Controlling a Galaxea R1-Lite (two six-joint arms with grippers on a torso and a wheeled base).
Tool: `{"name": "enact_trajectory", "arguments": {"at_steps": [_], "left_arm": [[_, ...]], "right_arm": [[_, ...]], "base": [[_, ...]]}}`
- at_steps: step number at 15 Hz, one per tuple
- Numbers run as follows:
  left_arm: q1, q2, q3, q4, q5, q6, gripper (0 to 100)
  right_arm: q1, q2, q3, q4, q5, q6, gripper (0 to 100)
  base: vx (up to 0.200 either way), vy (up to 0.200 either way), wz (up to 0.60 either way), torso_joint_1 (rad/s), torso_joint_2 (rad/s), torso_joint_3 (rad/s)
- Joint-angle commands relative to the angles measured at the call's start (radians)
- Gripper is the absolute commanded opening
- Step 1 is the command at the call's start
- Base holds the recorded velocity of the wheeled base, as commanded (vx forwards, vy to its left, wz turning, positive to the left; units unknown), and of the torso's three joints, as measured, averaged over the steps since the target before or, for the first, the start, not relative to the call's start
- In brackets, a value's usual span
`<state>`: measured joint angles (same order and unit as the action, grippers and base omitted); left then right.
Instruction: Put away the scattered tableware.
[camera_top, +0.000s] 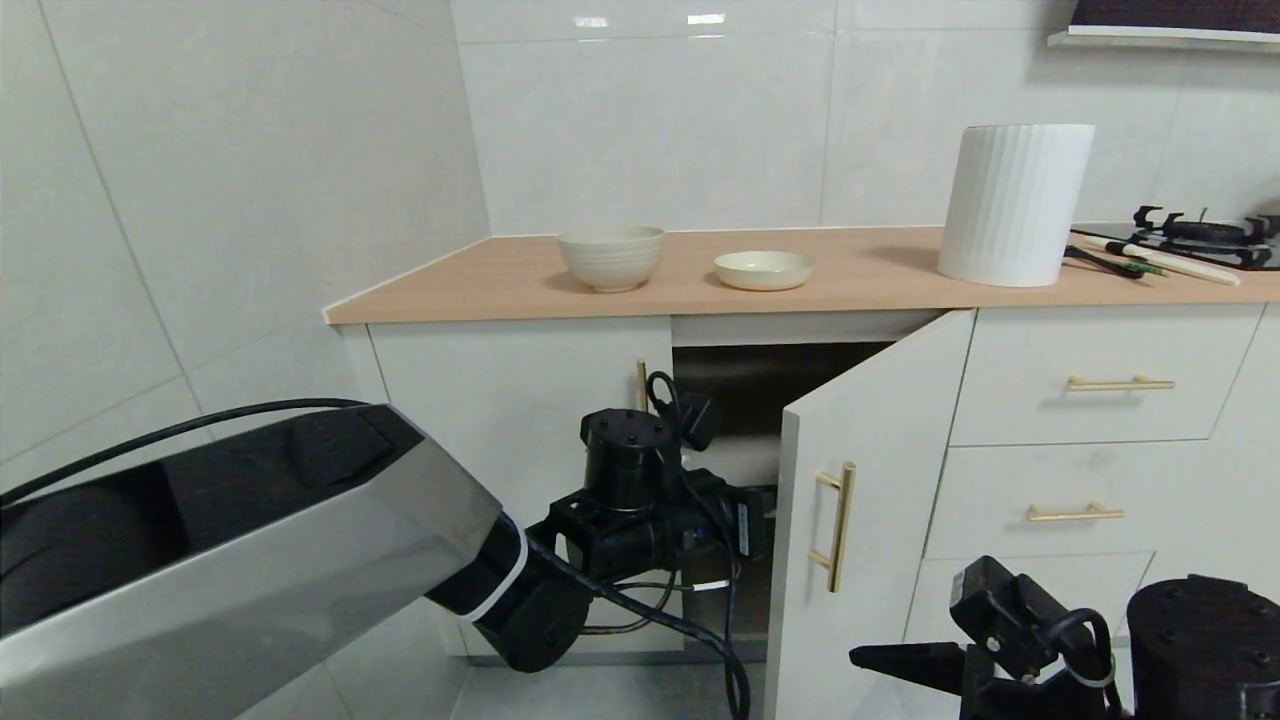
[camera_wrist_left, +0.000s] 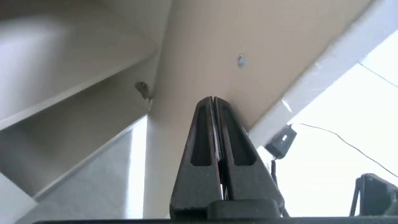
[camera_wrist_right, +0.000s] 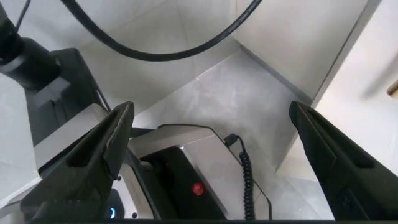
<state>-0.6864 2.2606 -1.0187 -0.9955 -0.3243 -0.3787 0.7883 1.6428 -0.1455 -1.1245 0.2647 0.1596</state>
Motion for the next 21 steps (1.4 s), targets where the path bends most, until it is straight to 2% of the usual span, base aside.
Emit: {"name": "enact_trajectory", "arguments": {"at_steps": [1,3,6,7,8,9,10,11,12,13,14,16,19,21], "left_arm": [[0.001,0.013,-0.015,0.006,0.002,0.0,0],[-0.002,0.019,-0.044,0.035,0.002,0.0,0],[-0.051,0.013,-0.057,0.052,0.004,0.0,0],[-0.11,-0.001,-0.063,0.055,0.004,0.001,0],[-0.134,-0.006,-0.067,0.057,0.004,0.003,0],[-0.22,-0.041,-0.067,0.081,0.002,0.012,0],[-0.226,-0.046,-0.066,0.084,0.002,0.015,0],[-0.295,-0.118,-0.02,0.118,-0.002,0.078,0],[-0.302,-0.128,-0.012,0.121,-0.006,0.087,0],[-0.314,-0.158,0.002,0.14,-0.013,0.119,0],[-0.309,-0.161,0.005,0.14,-0.012,0.121,0],[-0.231,-0.196,0.058,0.133,-0.002,0.119,0],[-0.09,-0.323,0.173,0.132,0.083,0.119,0],[0.03,-0.46,0.267,0.137,0.142,0.127,0]], "right_arm": [[0.0,0.002,0.0,0.0,0.001,0.0,100],[0.002,-0.001,0.0,0.0,0.001,0.0,100],[0.009,-0.021,0.0,0.0,0.001,0.0,100],[0.023,-0.054,0.0,0.0,0.001,0.0,100],[0.029,-0.074,0.0,0.0,0.001,0.0,100],[0.065,-0.135,0.001,0.005,0.002,0.001,100],[0.068,-0.141,0.001,0.006,0.002,0.001,100],[0.097,-0.207,-0.006,0.058,0.002,0.001,100],[0.098,-0.216,-0.009,0.071,0.002,0.001,100],[0.098,-0.253,-0.031,0.134,0.002,0.001,100],[0.098,-0.256,-0.042,0.15,0.001,0.001,100],[0.095,-0.244,-0.065,0.169,-0.013,0.001,100],[0.031,-0.169,-0.181,0.215,-0.076,0.015,100],[-0.047,-0.08,-0.336,0.269,-0.162,0.014,100]], "base": [[0.0,0.0,0.0,0.0,0.0,0.0],[0.0,0.0,0.0,0.0,0.0,0.0],[0.0,0.0,0.0,0.0,0.0,0.0],[0.0,0.0,0.0,0.0,0.0,0.0],[0.0,0.0,0.0,0.0,0.0,0.0],[0.0,0.0,0.0,0.0,0.0,0.0],[0.0,0.0,0.0,0.0,0.0,0.0],[0.0,0.0,0.0,0.0,0.0,0.0],[0.0,0.0,0.0,0.0,0.0,0.0],[0.0,0.0,0.0,0.0,0.0,0.0],[0.0,0.0,0.0,0.0,0.0,0.0],[0.0,0.0,0.0,0.0,0.0,0.0],[0.0,0.0,0.0,0.0,0.0,0.0],[0.0,0.0,0.0,0.0,0.0,0.0]]}}
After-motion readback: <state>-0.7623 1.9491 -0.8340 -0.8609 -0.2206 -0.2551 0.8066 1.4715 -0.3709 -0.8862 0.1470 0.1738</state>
